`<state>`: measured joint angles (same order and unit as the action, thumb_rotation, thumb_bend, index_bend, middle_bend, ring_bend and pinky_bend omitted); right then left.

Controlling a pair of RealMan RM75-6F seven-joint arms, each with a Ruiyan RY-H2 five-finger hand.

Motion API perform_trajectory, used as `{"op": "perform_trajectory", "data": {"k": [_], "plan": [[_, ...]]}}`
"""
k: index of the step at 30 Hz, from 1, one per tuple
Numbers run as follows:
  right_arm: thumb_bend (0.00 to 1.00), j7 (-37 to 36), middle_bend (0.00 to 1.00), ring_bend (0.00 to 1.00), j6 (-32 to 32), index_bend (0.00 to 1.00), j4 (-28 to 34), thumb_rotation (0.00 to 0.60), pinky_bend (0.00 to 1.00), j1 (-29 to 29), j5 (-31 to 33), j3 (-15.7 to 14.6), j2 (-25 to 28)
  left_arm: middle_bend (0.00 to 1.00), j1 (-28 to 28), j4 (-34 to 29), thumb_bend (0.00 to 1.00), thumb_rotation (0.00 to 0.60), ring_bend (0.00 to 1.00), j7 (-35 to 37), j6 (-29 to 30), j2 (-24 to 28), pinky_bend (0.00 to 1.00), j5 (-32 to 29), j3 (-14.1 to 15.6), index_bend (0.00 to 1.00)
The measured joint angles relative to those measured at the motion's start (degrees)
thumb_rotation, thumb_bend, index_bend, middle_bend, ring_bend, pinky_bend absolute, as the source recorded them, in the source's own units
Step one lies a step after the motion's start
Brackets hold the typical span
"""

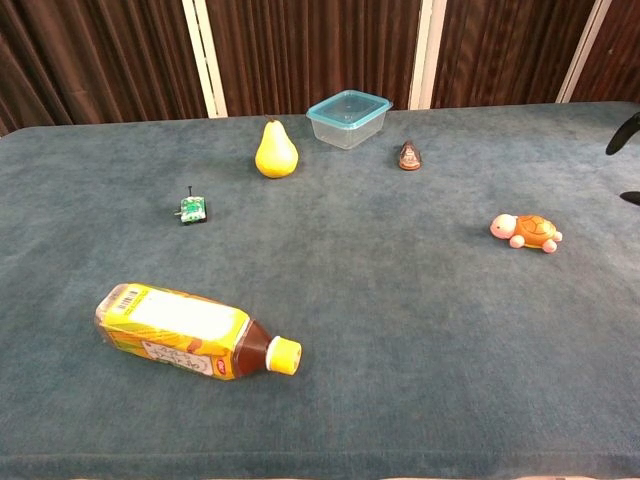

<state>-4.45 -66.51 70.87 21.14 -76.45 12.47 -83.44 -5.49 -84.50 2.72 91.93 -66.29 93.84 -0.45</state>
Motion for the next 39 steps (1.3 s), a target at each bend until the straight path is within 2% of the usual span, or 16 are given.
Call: {"op": "perform_trajectory", "data": {"k": [11,35,39], "plan": [[0.35,-1.0,0.36,1.0,6.5,0.49,-9.5,0.6,1.0,4.2,2.3,-0.7,-7.6,0.0,0.5,0.5,0.53,0.6,0.04,2.7,0.9,0.7,0.24,0.2,0.0,0.14],[0.37,-4.6,0.42,1.0,10.1,0.56,-26.1,0.6,1.0,9.3,2.8,-0.4,-17.9,0.0,0.8,1.0,0.53,0.6,0.04,5.8,0.8,1.5,0.24,0.0,-0.1,0.14],[0.38,-5.2,0.45,1.0,10.4,0.6,-28.4,0.6,1.0,9.8,2.6,-0.6,-19.1,0.0,0.8,1.0,0.53,0.6,0.04,6.1,0.7,1.7,0.24,0.0,-0.1,0.14]]}}
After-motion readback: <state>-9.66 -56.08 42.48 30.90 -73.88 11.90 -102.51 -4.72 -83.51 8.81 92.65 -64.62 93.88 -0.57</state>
